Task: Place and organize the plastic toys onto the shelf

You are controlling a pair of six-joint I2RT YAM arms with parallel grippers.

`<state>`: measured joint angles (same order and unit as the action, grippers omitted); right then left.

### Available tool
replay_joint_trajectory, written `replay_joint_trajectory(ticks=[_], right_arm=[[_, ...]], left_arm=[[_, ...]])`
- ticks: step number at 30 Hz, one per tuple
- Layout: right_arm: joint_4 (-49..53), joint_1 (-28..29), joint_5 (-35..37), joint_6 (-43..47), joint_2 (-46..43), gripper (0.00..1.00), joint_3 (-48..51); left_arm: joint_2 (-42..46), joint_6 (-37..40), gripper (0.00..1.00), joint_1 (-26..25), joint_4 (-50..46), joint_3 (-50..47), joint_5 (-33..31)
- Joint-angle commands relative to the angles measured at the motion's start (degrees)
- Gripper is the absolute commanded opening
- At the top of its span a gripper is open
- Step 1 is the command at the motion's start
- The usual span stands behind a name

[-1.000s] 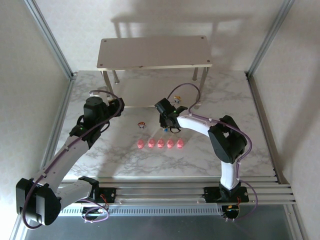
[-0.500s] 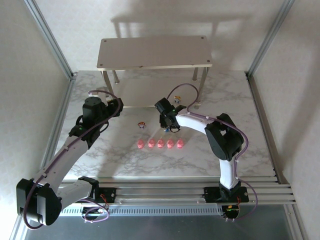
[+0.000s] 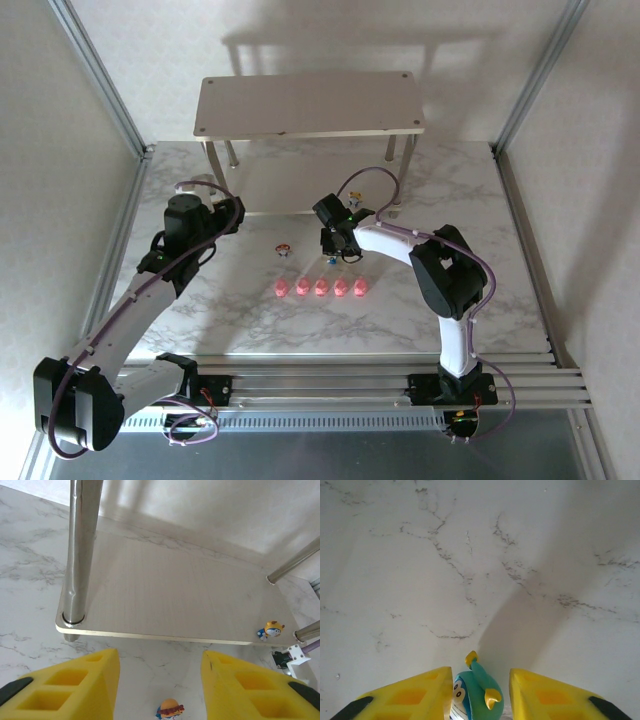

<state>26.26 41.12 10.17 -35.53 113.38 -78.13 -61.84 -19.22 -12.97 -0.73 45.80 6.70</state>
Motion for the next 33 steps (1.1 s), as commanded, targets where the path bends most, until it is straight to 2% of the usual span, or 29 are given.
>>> replay_joint_trajectory(ticks=[1, 7, 33], right_arm=[[0.19, 0.01, -1.55, 0.22, 0.27, 0.37, -0.45], [-0.11, 0.01, -2.83, 0.20, 0.79, 0.42, -0.58], [1.34, -0.34, -3.42, 0.88, 2.48, 0.39, -1.15]], left_arm=[[1.11, 0.94, 0.47, 0.71, 0.71, -0.91, 1.02], [0.96, 0.85, 0.47, 0.85, 1.00, -0.98, 1.21], [1.27, 1.03, 0.47, 1.38, 0.73, -1.25, 1.48]])
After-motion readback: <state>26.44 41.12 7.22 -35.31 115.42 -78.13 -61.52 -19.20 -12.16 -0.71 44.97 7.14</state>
